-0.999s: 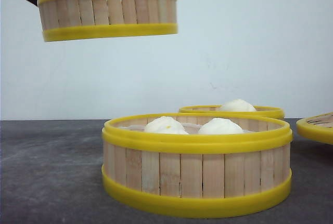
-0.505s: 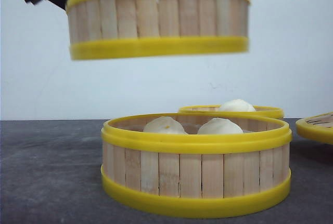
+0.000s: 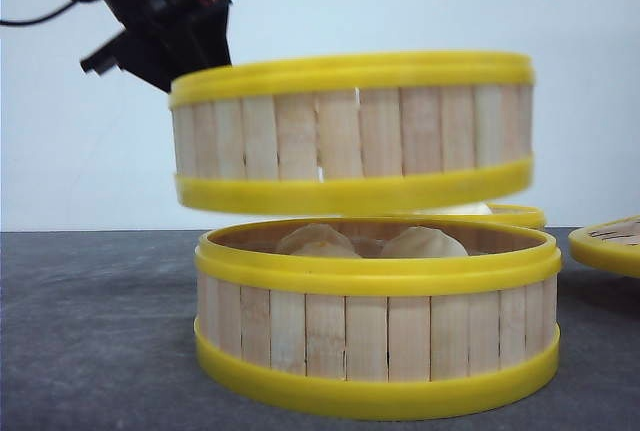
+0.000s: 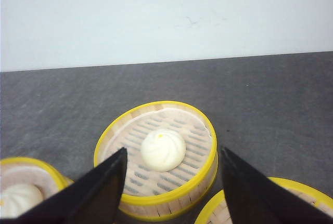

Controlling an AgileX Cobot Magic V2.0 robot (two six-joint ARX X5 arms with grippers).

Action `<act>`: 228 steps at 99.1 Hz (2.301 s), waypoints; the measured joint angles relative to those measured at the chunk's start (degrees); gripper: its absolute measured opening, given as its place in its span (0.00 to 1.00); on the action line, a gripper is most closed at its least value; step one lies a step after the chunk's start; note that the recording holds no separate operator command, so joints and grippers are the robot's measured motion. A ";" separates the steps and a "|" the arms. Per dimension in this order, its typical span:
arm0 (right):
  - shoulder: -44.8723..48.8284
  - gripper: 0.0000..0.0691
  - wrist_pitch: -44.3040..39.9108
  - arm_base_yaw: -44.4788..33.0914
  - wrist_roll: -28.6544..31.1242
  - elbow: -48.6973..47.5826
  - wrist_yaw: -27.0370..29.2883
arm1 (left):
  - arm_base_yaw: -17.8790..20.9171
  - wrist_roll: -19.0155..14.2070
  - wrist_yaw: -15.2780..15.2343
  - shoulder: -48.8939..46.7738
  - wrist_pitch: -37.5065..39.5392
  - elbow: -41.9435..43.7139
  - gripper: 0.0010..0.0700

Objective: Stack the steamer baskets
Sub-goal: 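Lift the basket with the left gripper and lower it onto the nearest basket, then release the basket and move the right gripper to the third basket's rim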

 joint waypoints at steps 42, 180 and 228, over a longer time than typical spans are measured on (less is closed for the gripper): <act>0.00 0.50 -0.07 0.00 0.00 0.00 0.00 | -1.44 -1.36 0.15 4.11 2.10 -0.13 0.03; 8.15 0.50 -3.02 0.00 -0.20 4.37 0.00 | 2.03 -0.59 -8.85 -14.16 3.98 -0.11 0.33; 36.39 0.50 -7.48 -0.48 -0.63 19.15 -0.46 | 3.69 -1.09 -11.19 -40.79 7.04 -19.45 0.33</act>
